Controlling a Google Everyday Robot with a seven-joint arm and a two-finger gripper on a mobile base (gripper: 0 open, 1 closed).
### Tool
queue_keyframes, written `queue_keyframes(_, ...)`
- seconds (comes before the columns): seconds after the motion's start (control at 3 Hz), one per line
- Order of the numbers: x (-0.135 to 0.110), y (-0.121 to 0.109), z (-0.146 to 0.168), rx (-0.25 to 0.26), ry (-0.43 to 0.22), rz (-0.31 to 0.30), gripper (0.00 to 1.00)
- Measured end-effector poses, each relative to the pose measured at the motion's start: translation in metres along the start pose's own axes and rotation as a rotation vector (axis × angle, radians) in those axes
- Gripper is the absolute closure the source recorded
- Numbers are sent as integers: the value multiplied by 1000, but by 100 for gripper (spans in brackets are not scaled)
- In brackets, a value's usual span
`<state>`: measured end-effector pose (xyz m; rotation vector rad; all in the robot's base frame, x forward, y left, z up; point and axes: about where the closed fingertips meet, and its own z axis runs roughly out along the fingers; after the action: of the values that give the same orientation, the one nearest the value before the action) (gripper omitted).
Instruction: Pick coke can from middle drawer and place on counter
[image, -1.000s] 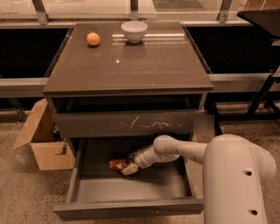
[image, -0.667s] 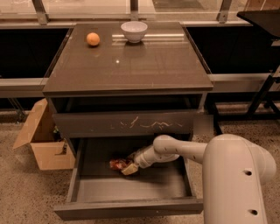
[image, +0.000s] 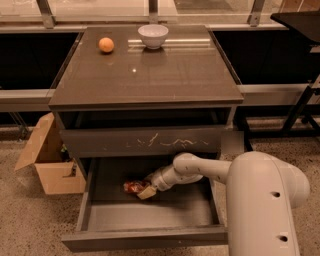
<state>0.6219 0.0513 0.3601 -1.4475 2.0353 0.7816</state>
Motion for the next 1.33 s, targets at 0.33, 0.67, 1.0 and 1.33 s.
queue_keyframes(0.33,-7,21,-10,5,7,-25,100)
queue_keyframes(0.67,-20,44,-31,28,9,-62,100)
queue_keyframes(1.0,-31,59,-53,54,-6,-96,100)
queue_keyframes(1.33,-33,62,-57,56,-7,-101,100)
